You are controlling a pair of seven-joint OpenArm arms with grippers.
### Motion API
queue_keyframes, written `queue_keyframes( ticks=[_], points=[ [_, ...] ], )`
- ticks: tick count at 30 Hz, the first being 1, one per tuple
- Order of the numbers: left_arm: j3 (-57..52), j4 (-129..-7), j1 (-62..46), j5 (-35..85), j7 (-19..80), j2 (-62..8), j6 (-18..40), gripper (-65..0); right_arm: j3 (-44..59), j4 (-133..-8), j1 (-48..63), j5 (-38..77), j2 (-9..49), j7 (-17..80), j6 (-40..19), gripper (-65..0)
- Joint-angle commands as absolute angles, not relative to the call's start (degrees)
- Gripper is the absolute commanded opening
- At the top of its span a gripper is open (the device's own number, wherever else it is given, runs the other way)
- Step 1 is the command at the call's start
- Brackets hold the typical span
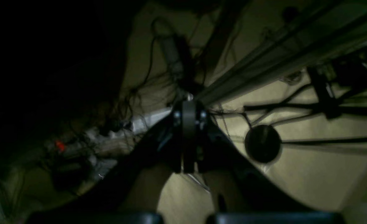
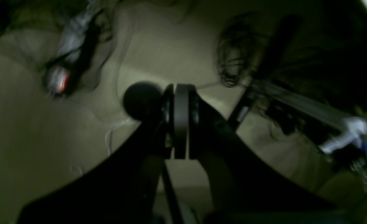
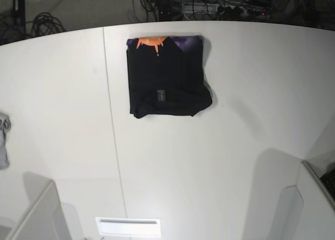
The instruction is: Fold the T-shirt properly
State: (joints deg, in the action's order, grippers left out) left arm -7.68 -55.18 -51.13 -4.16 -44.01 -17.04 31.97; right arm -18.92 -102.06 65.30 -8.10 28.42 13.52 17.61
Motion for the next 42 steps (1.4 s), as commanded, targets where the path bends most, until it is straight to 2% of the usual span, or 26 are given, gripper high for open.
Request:
queue_keyframes(
  ticks=[1,4,8,11,14,17,21,25,28,34,42],
  points=[
    [-7.34,-52.44,-50.77,-3.38,-45.14,-16.57,32.22,-65.0,-21.67,-100.09,64.57,-8.04,29.76,13.41,18.07,-65.0],
    [-7.16,-43.21,-45.67,-3.74,-45.14,-14.46,32.22,-65.0,-30.02,-93.41,58.95,-2.33,32.31,13.41,18.07,-65.0],
    [-7.08,-31.52,-39.25,-3.82,-45.14,-13.58,32.22,-65.0,-39.43,-86.37,50.42,10.95,33.98,13.41,18.07,-65.0],
    [-7.08,-24.48,-34.42,-3.82,-45.14,-13.76,32.22,-65.0,-44.35,-80.4,44.79,17.8,33.54,12.97,18.07,-65.0],
    [-7.08,-17.27,-28.88,-3.82,-44.88,-13.85,32.22,-65.0,-47.69,-73.1,41.27,19.82,30.81,8.66,18.07,-65.0],
    [-7.08,-10.15,-23.69,-4.53,-44.62,-13.93,32.22,-65.0,-46.99,-62.64,39.34,19.91,25.45,4.62,18.07,-65.0],
    [-7.08,-3.74,-18.59,-12.97,-44.0,-13.85,32.22,-65.0,-46.02,-44.09,34.77,19.91,16.84,-0.66,17.98,-65.0],
    [-7.43,-2.59,-15.6,-18.42,-33.89,-13.41,32.22,-65.0,-45.58,-24.75,28.18,19.91,10.07,-11.12,17.98,-65.0],
    [-7.52,-2.59,-13.32,-17.98,-28.18,-11.65,32.13,-65.0,-44.79,-13.67,23.08,20.0,6.64,-16.75,17.98,-65.0],
    [-7.25,-2.59,-12.0,-18.24,-25.8,-10.95,32.13,-65.0,-32.57,-10.15,20.18,20.0,5.67,-19.03,17.98,-65.0],
    [-7.6,-5.85,-13.05,-17.98,-29.23,-11.12,32.13,-65.0,-31.69,-10.07,19.47,20.0,5.93,-19.03,17.98,-65.0]
  ],
)
